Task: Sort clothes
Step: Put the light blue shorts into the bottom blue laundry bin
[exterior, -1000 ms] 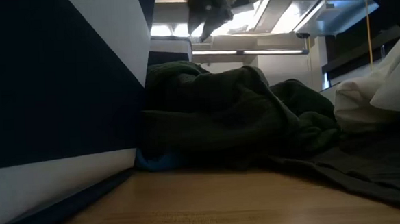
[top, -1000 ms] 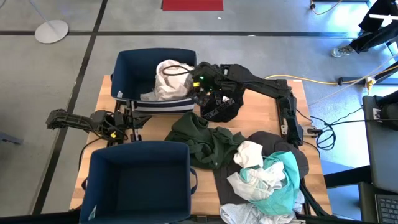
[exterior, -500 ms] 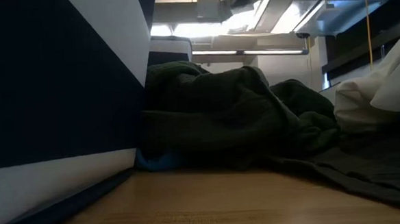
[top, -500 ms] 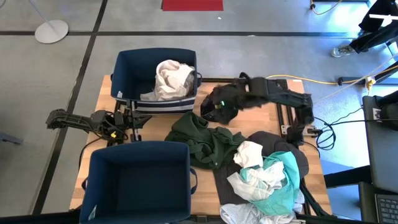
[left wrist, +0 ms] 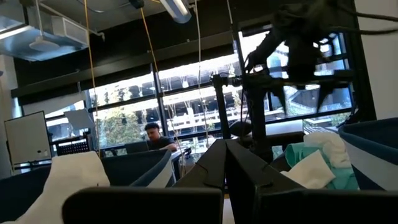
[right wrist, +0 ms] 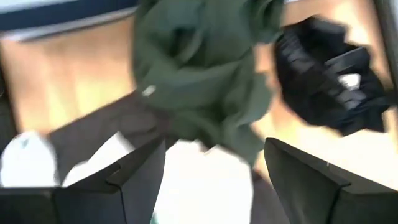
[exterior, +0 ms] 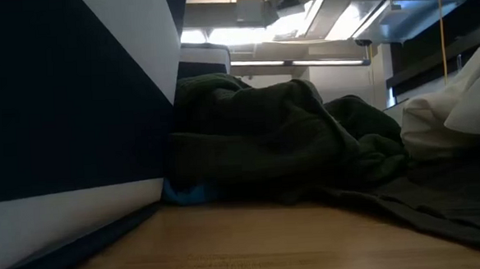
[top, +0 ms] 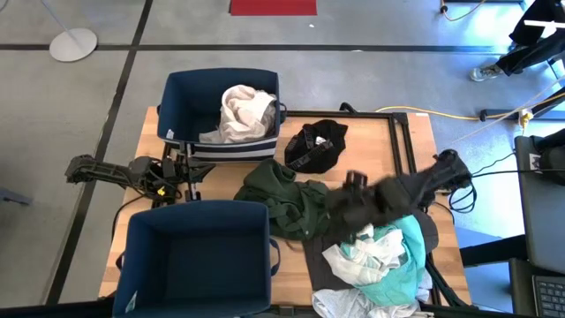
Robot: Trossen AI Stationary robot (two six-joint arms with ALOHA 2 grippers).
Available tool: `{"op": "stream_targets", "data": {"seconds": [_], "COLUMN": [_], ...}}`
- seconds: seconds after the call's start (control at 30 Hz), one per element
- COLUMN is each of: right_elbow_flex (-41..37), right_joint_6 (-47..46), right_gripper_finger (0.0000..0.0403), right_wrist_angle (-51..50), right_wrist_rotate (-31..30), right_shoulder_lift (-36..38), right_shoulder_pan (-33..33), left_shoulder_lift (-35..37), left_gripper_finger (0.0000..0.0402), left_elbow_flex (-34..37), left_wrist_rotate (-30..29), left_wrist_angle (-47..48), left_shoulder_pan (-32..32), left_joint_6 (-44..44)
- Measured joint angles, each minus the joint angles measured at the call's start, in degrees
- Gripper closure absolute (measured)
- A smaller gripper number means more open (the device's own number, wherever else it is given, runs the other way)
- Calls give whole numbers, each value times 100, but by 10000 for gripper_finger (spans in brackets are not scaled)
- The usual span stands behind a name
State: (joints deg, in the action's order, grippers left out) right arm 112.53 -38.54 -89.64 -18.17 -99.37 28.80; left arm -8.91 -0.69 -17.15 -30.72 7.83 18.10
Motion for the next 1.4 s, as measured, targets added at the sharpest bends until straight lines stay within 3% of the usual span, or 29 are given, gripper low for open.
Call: {"op": "stream_targets", "data": {"seconds": [0.27, 0.5, 0.63, 0.83, 1.2, 1.4], "right_elbow_flex": [-565, -842, -1023, -1420, -2114, -2542], "right_joint_6": [-1245, -2416, -2370, -2094, -2910, -3012], "right_gripper_finger": [128, 128, 128, 128, 128, 126], "right_wrist_angle": [221, 224, 227, 704, 1554, 1455], "right_wrist_rotate": [96, 844, 1745, 2368, 2763, 2654], "right_shoulder_lift": [-2, -9, -9, -11, -11, -11], "right_shoulder_pan": [823, 882, 871, 1057, 1588, 1791], "left_shoulder_lift": [-4, -2, -4, -2, -2, 2], "left_gripper_finger": [402, 402, 402, 402, 402, 401], "left_elbow_flex": [0, 2, 2, 2, 2, 2], "left_wrist_rotate": [0, 0, 0, 0, 0, 0], "left_wrist_angle": [-46, -208, -202, -223, -260, -260], "left_shoulder_pan": [-1, 1, -2, -2, -1, 1], "left_joint_6": [29, 113, 320, 474, 475, 477]}}
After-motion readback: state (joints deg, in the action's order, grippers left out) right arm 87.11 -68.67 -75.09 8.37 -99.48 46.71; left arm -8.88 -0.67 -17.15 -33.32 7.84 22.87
